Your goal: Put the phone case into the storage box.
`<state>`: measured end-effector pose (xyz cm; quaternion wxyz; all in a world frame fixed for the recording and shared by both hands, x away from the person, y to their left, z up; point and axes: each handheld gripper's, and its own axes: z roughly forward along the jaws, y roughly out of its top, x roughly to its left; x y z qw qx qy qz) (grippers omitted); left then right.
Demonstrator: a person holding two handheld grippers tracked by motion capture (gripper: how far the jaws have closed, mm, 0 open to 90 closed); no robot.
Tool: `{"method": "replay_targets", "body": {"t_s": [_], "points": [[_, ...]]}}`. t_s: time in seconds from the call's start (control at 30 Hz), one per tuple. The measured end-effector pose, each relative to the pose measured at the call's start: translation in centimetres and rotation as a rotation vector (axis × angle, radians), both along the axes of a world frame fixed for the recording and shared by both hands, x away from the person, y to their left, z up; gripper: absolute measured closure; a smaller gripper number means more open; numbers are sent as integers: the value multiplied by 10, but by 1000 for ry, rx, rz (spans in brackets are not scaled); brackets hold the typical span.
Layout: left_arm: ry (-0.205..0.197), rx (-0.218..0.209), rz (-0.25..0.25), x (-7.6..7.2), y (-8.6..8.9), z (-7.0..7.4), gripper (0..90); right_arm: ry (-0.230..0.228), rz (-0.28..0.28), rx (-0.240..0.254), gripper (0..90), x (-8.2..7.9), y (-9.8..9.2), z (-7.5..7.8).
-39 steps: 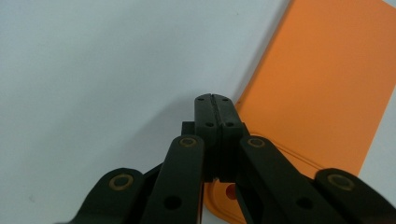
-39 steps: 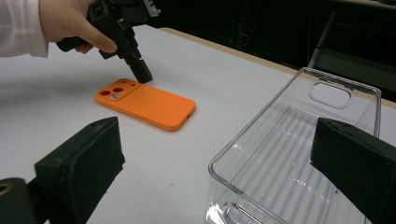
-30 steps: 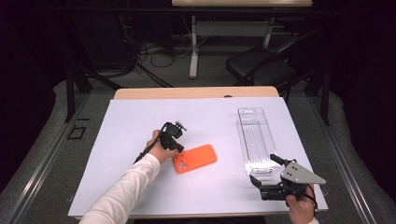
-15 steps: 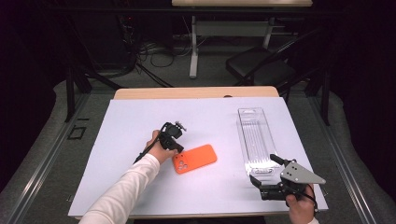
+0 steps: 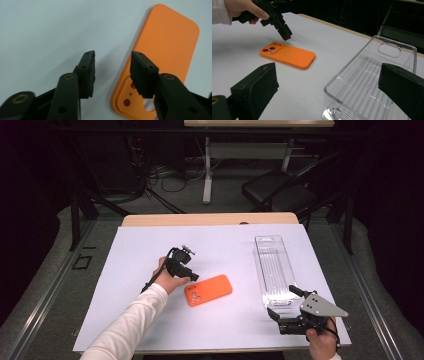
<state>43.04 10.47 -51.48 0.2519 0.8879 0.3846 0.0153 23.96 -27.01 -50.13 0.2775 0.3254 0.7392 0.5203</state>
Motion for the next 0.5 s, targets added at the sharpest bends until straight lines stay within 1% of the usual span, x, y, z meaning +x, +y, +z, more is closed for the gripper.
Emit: {"method": "replay_targets", "body": {"t_s": [0.03, 0.1, 0.23, 0.33, 0.37, 0.4, 0.43, 0.5], "points": [[-4, 0, -1, -1, 0, 1, 508, -2, 0, -2, 21, 0, 0, 0], [-10, 1, -6, -3, -1, 2, 486, -2, 1, -4, 21, 0, 0, 0], [13, -22, -19, -6, -2, 5, 451, -3, 1, -2, 21, 0, 0, 0], [24, -29, -31, -8, -2, 6, 388, -2, 1, -4, 21, 0, 0, 0], [29, -33, -42, -8, -2, 7, 371, 0, 1, -4, 21, 0, 0, 0], [30, -38, -41, -9, -2, 7, 351, 1, 0, -5, 21, 0, 0, 0], [26, -35, -57, -10, -2, 8, 336, 1, -1, -3, 21, 0, 0, 0], [19, -38, -65, -12, -3, 9, 302, 1, 0, -2, 21, 0, 0, 0]]}}
